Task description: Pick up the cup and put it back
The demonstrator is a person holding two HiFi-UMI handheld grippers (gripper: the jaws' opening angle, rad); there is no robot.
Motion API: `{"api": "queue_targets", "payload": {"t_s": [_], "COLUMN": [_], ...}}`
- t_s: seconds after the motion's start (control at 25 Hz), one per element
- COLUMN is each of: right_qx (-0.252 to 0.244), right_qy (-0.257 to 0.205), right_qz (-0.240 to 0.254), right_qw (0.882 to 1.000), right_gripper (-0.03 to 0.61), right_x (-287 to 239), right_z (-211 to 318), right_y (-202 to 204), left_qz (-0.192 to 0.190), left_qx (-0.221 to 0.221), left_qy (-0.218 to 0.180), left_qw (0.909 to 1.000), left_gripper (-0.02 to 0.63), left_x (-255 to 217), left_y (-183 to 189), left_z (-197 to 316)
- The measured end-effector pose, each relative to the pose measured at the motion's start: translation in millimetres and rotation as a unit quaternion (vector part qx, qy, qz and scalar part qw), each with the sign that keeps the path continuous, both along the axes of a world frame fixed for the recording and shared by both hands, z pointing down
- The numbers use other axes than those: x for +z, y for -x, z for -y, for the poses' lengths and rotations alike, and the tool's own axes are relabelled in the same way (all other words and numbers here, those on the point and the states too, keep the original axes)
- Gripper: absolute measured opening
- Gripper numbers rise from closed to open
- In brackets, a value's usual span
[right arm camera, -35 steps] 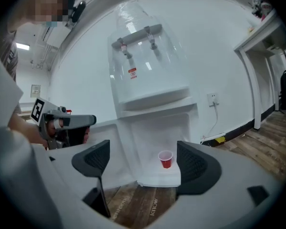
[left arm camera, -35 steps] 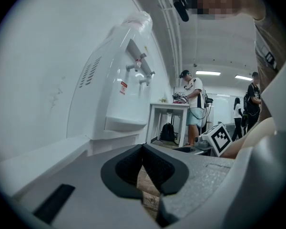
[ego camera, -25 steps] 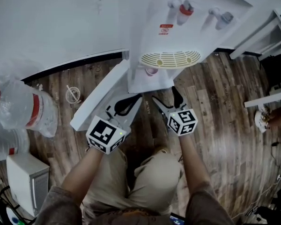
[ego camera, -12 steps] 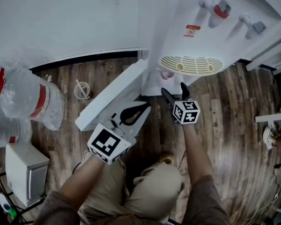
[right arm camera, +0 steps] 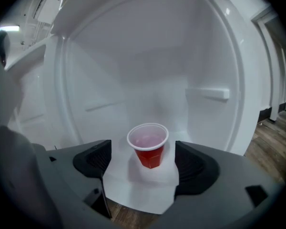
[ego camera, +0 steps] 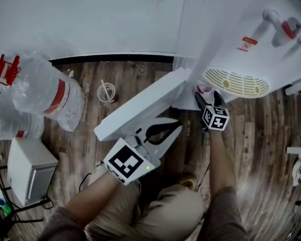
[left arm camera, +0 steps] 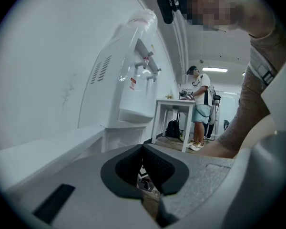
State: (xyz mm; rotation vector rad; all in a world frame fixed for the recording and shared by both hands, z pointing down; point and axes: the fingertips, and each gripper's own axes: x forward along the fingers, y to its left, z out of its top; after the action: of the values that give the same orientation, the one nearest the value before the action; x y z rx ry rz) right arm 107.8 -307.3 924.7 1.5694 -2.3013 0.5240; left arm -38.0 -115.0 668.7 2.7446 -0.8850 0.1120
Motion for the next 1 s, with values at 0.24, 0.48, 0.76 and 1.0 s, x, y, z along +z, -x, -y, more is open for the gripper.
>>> {"api": "queue_targets", "payload": {"t_s": [0.24, 0.48, 0.76, 1.0], "right_qx": [0.007, 0.003, -0.007, 0.0], "right_qy": [-0.003, -0.004, -0.017, -0.023], "right_qz": [-0.007, -0.015, -0.011, -0.01], "right_qw": [1.0, 1.0, 1.0, 1.0], "right_gripper": [0.393, 0.371, 0.342, 0.288], "right_x": [22, 36, 34, 28], "right_z": [25, 32, 36, 38], "right_y": [-1, -2, 6, 7], "left_qz": [0.016, 0.018, 0.008, 0.01], "left_qx": [0.008, 0.032, 0.038, 0.036], "left_qy": [0.014, 0.036, 0.053, 0.056], "left_qw": [0.9997, 0.9987, 0.9978, 0.9978], "left_gripper": [0.003, 0.003, 0.003, 0.003], "left_x": [12, 24, 28, 31], "left_y": [0, -15, -23, -23], "left_z": [8, 9, 13, 14]}}
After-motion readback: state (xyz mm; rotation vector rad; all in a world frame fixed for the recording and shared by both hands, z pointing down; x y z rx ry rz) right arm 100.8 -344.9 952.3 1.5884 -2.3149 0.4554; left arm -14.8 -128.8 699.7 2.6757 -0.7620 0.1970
